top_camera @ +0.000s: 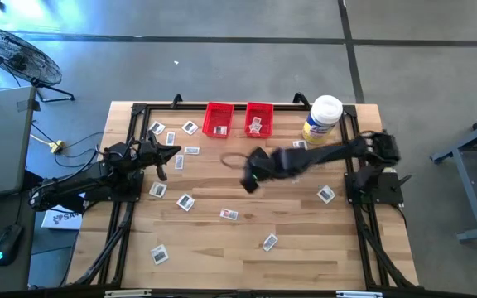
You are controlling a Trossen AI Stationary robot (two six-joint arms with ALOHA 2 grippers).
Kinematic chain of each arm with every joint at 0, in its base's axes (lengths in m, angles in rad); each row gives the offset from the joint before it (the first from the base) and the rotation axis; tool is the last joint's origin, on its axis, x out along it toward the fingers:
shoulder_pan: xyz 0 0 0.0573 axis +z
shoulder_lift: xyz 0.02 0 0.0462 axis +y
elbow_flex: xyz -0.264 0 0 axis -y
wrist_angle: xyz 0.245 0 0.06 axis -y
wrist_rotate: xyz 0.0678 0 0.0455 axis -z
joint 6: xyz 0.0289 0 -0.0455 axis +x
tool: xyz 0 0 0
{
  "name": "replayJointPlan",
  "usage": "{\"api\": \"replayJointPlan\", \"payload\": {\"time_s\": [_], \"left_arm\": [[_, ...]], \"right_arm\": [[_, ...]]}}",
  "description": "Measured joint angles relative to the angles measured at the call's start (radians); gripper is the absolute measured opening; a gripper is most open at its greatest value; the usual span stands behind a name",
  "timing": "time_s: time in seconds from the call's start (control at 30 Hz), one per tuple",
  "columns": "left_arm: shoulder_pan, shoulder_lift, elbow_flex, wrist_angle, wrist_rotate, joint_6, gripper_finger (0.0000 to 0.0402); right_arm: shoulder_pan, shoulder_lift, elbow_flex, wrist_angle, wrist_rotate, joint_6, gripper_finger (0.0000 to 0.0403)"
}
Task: Pick & Place First Aid Supplies
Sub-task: Put the towelette pack into the left red bin
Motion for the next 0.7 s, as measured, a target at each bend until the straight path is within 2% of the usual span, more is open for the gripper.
{"api": "replayJointPlan", "payload": {"time_s": [0.2, 0.4, 0.6, 0.7], "left_arm": [[0.0, 0.0, 0.0, 0.0, 0.0, 0.0, 0.0001], [0.0, 0.0, 0.0, 0.0, 0.0, 0.0, 0.0001], [0.0, 0.0, 0.0, 0.0, 0.0, 0.0, 0.0001], [0.0, 0.0, 0.0, 0.0, 0.0, 0.0, 0.0001]], "right_arm": [[-0.132, 0.197, 0.306, 0.006, -0.025, -0.207, 0.0], [-0.245, 0.398, 0.607, -0.003, -0.069, -0.349, 0.0], [-0.332, 0.583, 0.85, -0.02, -0.089, -0.413, 0.0], [-0.363, 0.638, 0.906, -0.056, -0.073, -0.404, 0.0]]}}
